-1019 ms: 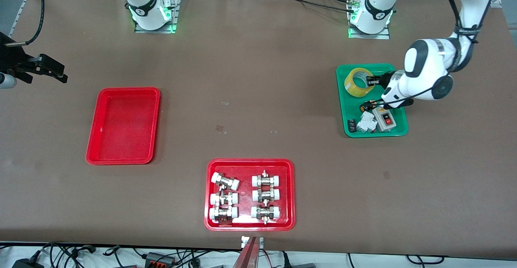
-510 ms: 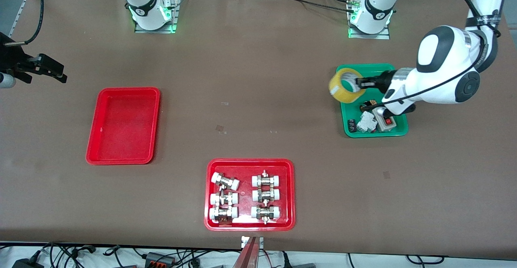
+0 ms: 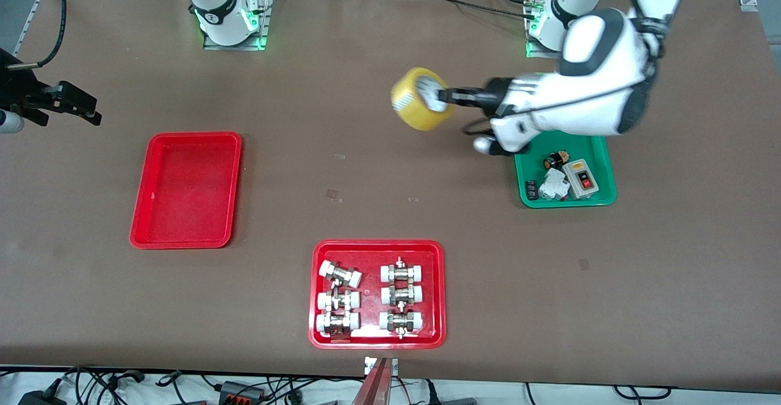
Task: Left arm passes tape to right arm into tray
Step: 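Lift the tape with the left gripper while the right gripper approaches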
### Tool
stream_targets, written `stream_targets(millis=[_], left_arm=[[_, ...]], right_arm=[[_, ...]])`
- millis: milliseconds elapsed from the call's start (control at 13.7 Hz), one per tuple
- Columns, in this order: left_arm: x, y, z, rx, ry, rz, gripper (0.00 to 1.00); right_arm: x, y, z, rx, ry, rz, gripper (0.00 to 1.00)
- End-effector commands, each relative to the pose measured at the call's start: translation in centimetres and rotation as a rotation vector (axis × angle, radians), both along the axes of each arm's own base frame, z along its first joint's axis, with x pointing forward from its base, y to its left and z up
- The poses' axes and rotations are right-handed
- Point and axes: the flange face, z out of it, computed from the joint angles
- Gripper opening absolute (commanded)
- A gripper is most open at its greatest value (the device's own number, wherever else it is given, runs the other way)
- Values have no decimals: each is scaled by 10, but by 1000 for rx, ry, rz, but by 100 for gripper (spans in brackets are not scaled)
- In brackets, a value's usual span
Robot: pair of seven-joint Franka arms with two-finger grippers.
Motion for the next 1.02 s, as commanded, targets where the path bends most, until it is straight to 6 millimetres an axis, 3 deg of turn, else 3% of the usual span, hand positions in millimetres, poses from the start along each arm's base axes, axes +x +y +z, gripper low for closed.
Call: stream_targets(millis=[0, 218, 364, 655, 947], left_arm=[[46, -39, 17, -61, 86, 61, 0], [64, -46, 31, -172, 77, 204, 0], [60, -57, 31, -183, 73, 207, 0], [60, -56, 32, -181, 77, 210, 0], [67, -42, 37, -180, 74, 231, 0]], right_arm=[[3, 7, -4, 33, 20, 16, 100], [10, 16, -31, 96, 88, 16, 100], [14, 49, -61, 113, 197, 78, 100], [16, 108, -55, 297, 209, 139, 100], [19, 220, -13, 525, 145, 225, 100]])
